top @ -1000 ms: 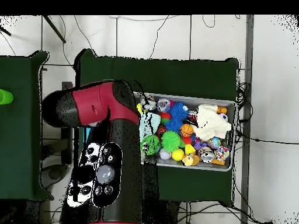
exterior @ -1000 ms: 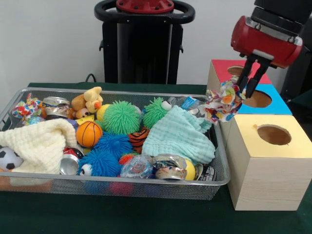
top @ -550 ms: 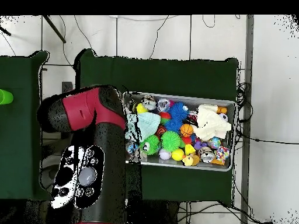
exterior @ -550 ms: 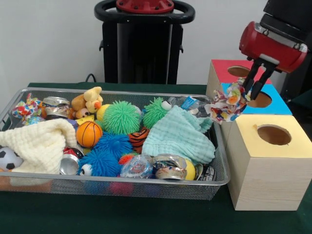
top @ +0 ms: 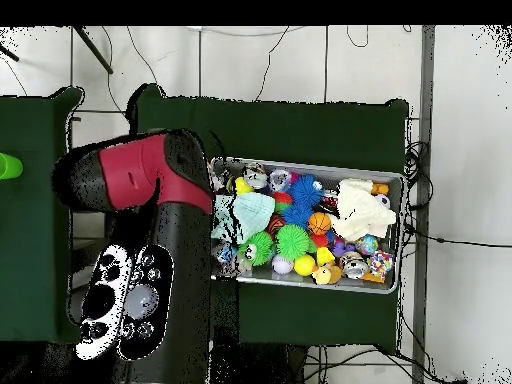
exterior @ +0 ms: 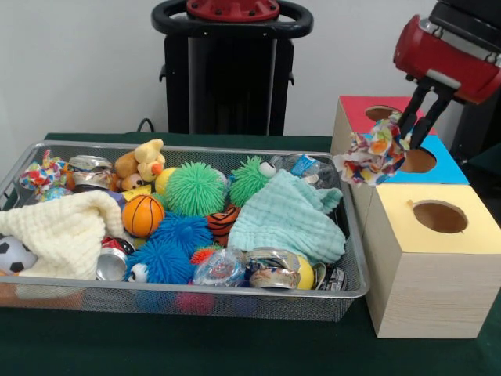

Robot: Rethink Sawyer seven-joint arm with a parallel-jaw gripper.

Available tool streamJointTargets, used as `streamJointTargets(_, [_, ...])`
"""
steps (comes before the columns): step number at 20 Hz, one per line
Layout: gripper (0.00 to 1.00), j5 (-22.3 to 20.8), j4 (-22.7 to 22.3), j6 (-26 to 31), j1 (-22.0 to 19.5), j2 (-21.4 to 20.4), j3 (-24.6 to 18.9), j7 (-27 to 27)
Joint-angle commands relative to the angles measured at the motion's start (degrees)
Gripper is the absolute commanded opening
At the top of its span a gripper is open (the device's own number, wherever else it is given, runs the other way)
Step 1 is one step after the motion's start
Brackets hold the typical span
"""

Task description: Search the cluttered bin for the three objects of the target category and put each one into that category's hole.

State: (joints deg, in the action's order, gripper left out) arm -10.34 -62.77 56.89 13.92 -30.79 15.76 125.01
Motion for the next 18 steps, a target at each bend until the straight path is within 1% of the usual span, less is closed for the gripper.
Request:
streamJointTargets(1, [0.0,3.82,11.81,15.21,0.65,5.0,0.82,16.94])
streamJointTargets(3, [0.0,4.21,13.24,15.64,0.92,6.05,1.27,18.02])
streamJointTargets(5, [0.0,4.41,13.69,15.27,1.51,6.98,1.74,19.5])
streamJointTargets(11, [0.0,4.64,12.33,12.57,4.03,8.79,3.76,23.5])
streamJointTargets(15, [0.0,5.09,12.14,10.94,4.34,10.0,4.37,25.12])
streamJointTargets(18, [0.0,5.41,10.34,7.36,4.54,10.59,4.2,26.61])
